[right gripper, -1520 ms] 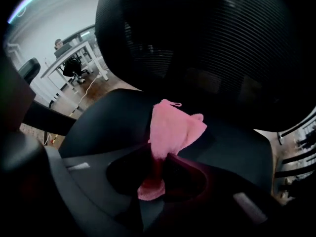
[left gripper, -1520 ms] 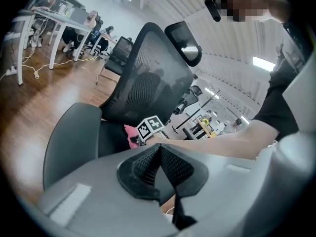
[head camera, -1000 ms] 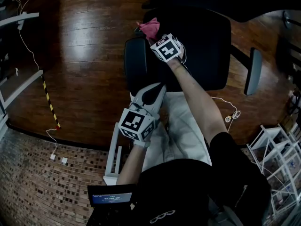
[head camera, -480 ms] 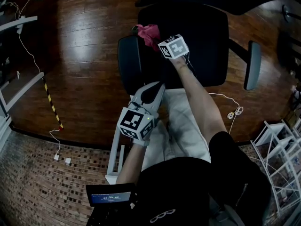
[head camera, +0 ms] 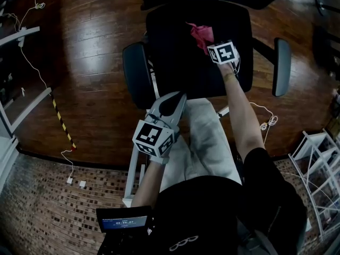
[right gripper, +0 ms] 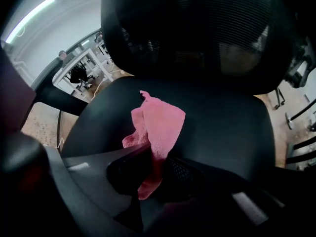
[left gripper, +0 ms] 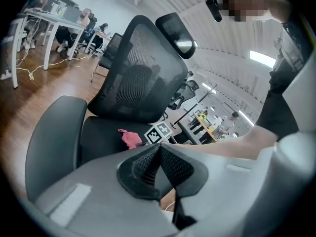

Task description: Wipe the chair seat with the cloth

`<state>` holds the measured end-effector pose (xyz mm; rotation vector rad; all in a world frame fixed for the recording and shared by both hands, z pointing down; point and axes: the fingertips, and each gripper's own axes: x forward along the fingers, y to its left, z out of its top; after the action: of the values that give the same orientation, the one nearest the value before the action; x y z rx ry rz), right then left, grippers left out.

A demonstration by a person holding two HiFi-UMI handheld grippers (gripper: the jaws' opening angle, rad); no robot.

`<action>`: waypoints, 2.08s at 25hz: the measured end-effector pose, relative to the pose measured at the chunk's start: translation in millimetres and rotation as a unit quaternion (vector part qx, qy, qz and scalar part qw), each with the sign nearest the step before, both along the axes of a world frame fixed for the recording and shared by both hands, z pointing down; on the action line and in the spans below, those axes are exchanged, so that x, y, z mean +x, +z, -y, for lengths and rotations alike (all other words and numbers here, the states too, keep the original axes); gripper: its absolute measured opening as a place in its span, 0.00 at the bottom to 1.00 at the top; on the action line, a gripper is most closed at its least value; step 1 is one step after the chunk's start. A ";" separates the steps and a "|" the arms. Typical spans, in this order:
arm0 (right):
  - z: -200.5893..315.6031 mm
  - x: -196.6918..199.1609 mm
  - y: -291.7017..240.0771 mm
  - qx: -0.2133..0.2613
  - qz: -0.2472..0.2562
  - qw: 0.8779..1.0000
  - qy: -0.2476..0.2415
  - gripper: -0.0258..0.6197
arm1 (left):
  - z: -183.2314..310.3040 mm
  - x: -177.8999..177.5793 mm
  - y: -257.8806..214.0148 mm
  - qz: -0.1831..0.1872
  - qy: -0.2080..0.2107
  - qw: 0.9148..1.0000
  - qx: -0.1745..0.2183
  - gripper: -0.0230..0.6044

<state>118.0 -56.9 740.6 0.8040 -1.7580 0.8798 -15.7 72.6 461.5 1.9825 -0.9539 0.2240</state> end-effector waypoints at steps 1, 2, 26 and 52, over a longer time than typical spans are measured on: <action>0.6 18.0 -0.4 0.003 -0.016 1.000 0.007 0.14 | -0.3 1.0 -0.3 0.001 0.002 1.000 0.000 0.02; 1.6 36.0 -1.5 0.006 -0.031 0.999 0.018 0.14 | -0.1 1.7 -0.7 0.002 0.004 1.000 0.000 0.02; -26.4 124.7 -15.0 0.042 -0.165 0.982 0.088 0.14 | -5.2 13.4 -7.4 0.000 0.023 1.000 0.005 0.02; -126.4 -208.9 -38.9 -0.050 0.157 0.978 -0.130 0.14 | -19.1 -2.3 -10.0 0.005 -0.018 1.000 0.010 0.02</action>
<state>-91.0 69.4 701.7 0.3690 -2.0204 0.9454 -18.0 91.7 451.5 1.9821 -0.9999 0.2045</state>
